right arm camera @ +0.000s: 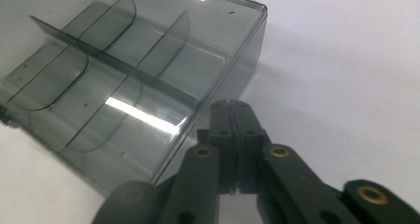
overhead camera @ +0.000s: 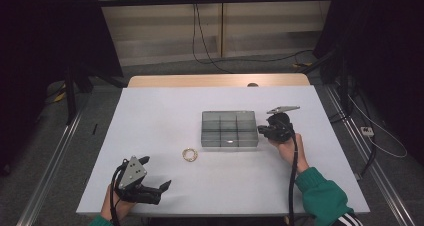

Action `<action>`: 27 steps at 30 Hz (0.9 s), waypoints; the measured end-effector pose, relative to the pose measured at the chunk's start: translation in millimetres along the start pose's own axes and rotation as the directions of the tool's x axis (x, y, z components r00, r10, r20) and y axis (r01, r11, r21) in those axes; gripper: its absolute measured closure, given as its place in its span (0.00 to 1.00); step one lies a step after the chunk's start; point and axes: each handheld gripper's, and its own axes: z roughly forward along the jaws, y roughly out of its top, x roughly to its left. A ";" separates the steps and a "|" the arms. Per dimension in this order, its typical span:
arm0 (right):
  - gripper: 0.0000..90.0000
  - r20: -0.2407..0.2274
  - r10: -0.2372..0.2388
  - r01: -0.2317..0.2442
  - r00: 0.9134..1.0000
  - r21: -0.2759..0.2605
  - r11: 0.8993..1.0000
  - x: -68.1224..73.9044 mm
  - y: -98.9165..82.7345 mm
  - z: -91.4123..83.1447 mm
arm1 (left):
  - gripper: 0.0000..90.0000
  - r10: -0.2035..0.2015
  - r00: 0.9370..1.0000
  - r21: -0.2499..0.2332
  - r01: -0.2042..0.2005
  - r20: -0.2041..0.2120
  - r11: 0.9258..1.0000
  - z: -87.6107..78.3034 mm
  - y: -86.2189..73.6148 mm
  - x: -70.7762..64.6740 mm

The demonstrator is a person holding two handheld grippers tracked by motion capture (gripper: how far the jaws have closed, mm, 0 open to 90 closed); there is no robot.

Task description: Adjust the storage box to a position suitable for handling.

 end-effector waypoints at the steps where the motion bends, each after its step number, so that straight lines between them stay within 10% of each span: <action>1: 0.94 0.001 -0.003 0.003 1.000 -0.002 1.000 -0.3 -0.8 -2.1 | 0.01 0.000 1.000 0.002 0.000 0.000 1.000 -0.3 0.1 -0.1; 17: 0.24 -0.086 -0.024 0.024 0.996 -0.003 1.000 -3.5 -25.0 -41.8 | 0.01 -0.004 1.000 -0.001 0.004 -0.001 1.000 -0.9 -0.6 -0.3; 27: 0.00 -0.188 -0.068 0.068 0.980 -0.005 0.998 17.7 -41.9 -55.7 | 0.01 -0.003 1.000 -0.002 0.003 0.002 1.000 0.2 -0.5 -0.2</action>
